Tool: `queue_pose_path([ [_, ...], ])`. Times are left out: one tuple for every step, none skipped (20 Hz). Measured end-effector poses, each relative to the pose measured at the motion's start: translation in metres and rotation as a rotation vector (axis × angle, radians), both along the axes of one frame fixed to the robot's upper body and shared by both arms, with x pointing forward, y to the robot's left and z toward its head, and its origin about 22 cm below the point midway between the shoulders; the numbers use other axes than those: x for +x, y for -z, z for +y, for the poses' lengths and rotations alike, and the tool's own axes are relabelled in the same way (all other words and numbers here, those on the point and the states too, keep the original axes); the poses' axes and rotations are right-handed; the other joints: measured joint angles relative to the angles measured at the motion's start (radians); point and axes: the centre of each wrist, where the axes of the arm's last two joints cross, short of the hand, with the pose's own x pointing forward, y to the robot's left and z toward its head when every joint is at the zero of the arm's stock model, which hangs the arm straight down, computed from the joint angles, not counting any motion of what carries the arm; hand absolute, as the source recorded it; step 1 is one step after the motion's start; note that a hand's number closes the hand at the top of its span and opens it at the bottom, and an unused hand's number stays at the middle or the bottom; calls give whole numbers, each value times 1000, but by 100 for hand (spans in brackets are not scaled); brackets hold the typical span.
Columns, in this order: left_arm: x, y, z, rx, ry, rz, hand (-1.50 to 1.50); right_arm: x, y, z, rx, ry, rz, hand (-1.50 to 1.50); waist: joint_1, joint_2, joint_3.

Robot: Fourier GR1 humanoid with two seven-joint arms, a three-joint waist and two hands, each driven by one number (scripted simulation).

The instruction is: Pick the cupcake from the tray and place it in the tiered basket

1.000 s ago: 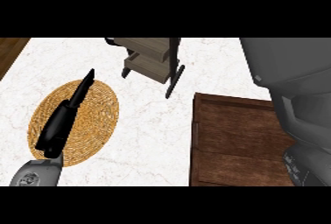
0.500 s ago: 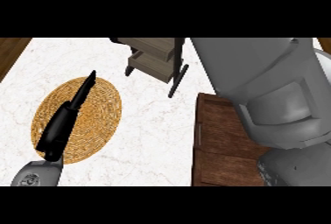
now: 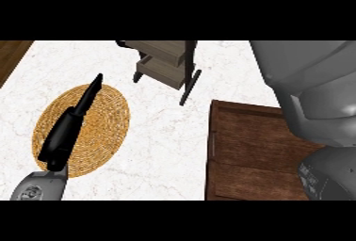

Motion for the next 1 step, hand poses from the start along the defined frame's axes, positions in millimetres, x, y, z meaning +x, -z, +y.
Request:
queue_pose_path([
  [0, 1, 1, 1, -4, 2, 0, 3, -2, -9, 10, 43, -14, -150, -6, -1, 0],
])
